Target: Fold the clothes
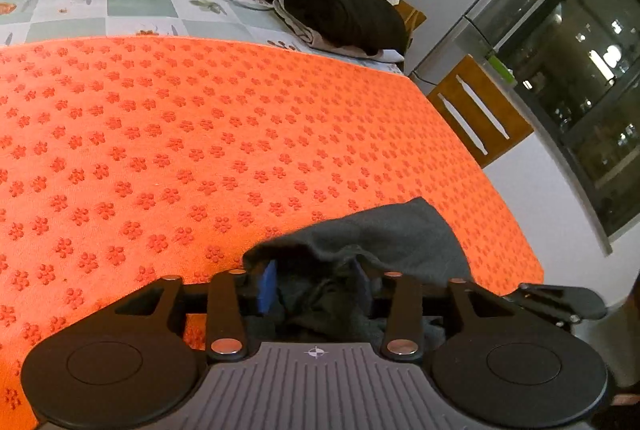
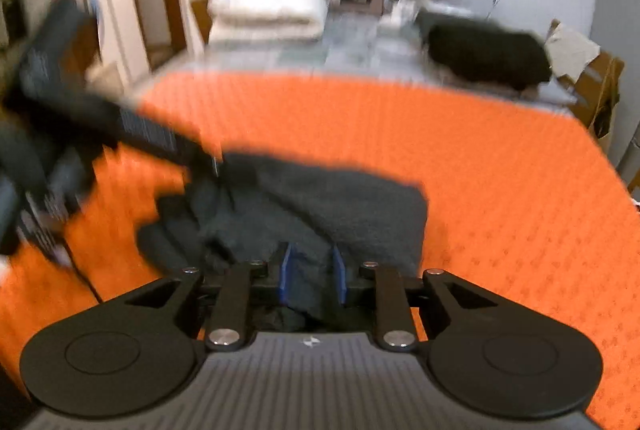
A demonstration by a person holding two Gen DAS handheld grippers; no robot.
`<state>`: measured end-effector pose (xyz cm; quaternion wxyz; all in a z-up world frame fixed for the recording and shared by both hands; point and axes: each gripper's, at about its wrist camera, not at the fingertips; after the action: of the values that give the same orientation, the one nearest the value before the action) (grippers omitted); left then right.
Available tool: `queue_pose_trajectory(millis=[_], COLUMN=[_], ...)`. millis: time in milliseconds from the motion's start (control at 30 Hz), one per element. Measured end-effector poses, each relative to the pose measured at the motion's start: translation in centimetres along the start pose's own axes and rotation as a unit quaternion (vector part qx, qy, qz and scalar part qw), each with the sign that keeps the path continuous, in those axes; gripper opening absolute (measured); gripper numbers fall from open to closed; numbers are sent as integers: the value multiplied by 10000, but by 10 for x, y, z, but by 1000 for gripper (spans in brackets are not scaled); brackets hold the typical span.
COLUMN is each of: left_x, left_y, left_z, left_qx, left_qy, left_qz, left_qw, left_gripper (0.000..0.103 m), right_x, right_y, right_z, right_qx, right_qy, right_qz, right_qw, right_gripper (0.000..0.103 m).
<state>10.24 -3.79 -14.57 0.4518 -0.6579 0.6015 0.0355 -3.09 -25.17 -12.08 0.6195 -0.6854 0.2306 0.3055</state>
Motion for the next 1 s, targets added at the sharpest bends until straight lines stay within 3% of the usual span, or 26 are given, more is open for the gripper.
queue_pose_trajectory(millis=[167,233,300,433,567,733,867,1000], left_x=[-16,-24,-32,-48,-64,-54,-41,-28], left_y=[10,17,23,37,51,71,85,93], left_z=[-6,-7,-9,-12,-15,-14,-17,-26], left_qx=[-229,-406,-583,-937,-1289,-2266,-2706,-2839], left_qy=[-114,-157,-201,-288,-374,-415,-472,-517], left_qz=[-96,-165,-235,-373,-511,-920,-1004,-1111], left_qw=[9996,9989,9978,9945,9896,9687,9563,9510], left_gripper=[50,59,69,72,72,72,72,70], right_x=[-11,-22,-28,-27,-8,28,59,75], right_y=[-7,-13,-20,-28,-28,-20,-13,-12], right_z=[-14,-25,-41,-75,-105,-132,-132,-124], right_qx=[72,160,278,517,789,1420,1671,1713], right_qy=[-219,-292,-417,-731,-1023,-1550,-2082,-2480], right_qz=[-83,-141,-127,69,463,898,1248,1372], right_qw=[9997,9993,9987,9960,9905,9735,9556,9436], right_gripper=[30,45,52,70,74,74,74,66])
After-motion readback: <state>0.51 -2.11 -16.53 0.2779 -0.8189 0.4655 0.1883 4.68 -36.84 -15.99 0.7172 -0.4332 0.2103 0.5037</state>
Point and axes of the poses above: each gripper's, at about its wrist camera, not at the fingertips, and x roughly the way its jaws point, z to its left, y to its underside, and after that the axes turned 8 degrees about y, right-handed
